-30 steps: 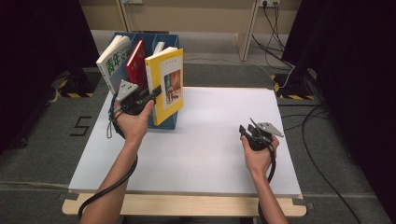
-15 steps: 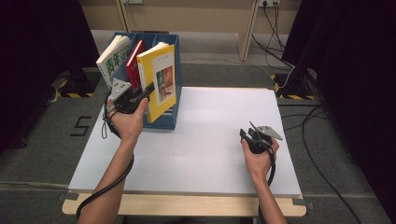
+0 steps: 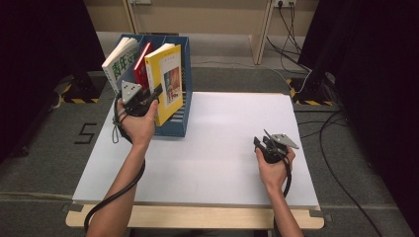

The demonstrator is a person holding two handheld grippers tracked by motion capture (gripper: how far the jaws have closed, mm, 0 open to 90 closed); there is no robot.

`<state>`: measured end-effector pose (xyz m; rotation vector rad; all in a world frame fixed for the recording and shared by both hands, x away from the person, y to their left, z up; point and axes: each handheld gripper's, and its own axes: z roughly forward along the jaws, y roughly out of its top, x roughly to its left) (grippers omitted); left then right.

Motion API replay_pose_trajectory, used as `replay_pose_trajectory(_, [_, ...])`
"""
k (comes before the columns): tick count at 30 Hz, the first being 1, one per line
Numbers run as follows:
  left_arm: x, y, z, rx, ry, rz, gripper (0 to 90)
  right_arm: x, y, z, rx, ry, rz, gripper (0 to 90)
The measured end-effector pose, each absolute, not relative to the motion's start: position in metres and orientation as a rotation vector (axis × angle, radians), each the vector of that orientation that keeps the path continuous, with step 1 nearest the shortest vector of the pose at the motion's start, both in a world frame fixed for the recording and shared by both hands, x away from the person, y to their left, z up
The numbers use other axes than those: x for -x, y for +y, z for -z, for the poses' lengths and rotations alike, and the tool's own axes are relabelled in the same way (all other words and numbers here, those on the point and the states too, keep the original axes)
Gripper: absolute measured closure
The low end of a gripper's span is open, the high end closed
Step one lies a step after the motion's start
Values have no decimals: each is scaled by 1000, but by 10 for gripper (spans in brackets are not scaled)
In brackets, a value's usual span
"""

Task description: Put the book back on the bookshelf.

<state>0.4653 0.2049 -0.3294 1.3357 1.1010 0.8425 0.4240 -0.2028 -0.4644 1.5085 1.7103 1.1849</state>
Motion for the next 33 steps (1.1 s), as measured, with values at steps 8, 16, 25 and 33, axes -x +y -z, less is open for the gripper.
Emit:
replay_pose_trajectory(8, [-477, 201, 333, -1340, 1116, -854, 758, -423, -203, 462, -1500, 1710, -1192, 599])
replay_pose_trajectory(16, [-487, 194, 335, -1345, 1121, -880, 758, -424, -203, 463, -1494, 1711, -1196, 599])
replay_pose_trajectory(25, [-499, 190, 338, -1348, 1139, -897, 758, -423, -203, 463, -1501, 1705, -1200, 599])
replay_pose_trajectory(33, [-510, 186, 341, -1359, 1153, -898, 758, -423, -202, 462, -1492, 1711, -1200, 599])
